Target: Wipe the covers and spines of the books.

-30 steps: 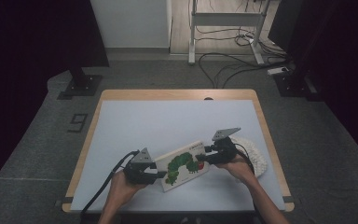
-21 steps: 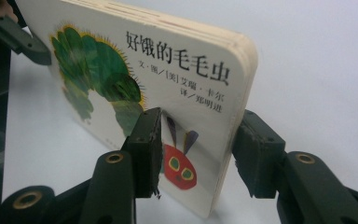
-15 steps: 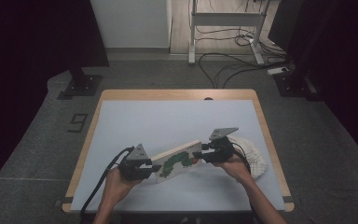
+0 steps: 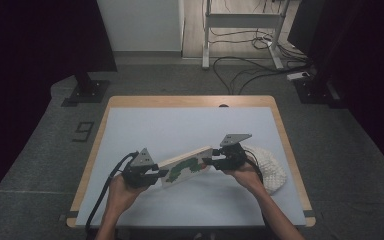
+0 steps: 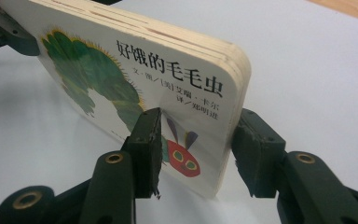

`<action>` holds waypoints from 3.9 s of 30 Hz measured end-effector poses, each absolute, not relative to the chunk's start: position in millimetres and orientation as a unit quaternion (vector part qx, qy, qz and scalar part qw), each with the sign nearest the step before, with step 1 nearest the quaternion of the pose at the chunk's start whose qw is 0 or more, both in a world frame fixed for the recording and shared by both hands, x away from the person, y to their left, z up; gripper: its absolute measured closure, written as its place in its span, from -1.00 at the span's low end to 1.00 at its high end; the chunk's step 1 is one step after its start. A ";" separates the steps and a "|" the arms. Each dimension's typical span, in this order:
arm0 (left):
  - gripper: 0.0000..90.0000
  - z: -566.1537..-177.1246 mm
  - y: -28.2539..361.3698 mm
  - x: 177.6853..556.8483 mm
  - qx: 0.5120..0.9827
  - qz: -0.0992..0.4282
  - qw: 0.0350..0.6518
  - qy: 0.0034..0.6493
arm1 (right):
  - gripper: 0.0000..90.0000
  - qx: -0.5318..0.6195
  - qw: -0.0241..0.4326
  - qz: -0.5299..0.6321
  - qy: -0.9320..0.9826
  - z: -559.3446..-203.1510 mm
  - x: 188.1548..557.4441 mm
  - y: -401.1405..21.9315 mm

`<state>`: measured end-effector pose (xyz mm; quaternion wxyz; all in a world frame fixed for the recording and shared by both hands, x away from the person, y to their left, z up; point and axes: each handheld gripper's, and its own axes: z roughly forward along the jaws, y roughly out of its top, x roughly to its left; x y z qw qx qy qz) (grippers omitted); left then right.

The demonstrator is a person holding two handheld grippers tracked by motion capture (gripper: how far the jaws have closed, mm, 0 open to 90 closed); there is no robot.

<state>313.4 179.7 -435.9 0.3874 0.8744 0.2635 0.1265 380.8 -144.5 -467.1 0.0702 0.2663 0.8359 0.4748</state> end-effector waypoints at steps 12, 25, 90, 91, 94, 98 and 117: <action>0.48 -438.0 188.5 331.5 0.870 0.171 0.371 0.275 | 0.19 0.261 0.096 0.473 0.836 -465.8 399.9 -127.5; 0.42 -452.8 198.0 337.1 0.855 0.149 0.396 0.299 | 0.13 0.258 0.099 0.469 0.839 -473.9 404.5 -119.0; 0.42 -459.4 206.6 340.9 0.845 0.139 0.420 0.301 | -0.37 0.429 0.174 0.313 0.829 -494.5 361.5 -299.6; 0.42 -459.6 206.8 340.9 0.844 0.137 0.421 0.303 | -0.37 0.430 0.173 0.309 0.830 -498.3 362.3 -300.7; 0.43 -459.8 207.0 341.1 0.844 0.135 0.422 0.304 | -0.36 0.440 0.163 0.304 0.829 -508.5 365.5 -304.7; 0.43 -459.8 207.6 341.3 0.843 0.132 0.423 0.306 | -0.26 0.451 0.149 0.312 0.823 -518.3 367.9 -307.2; 0.45 -461.3 207.6 342.0 0.843 0.131 0.424 0.304 | 0.42 0.437 0.157 0.338 0.819 -482.1 350.6 -304.4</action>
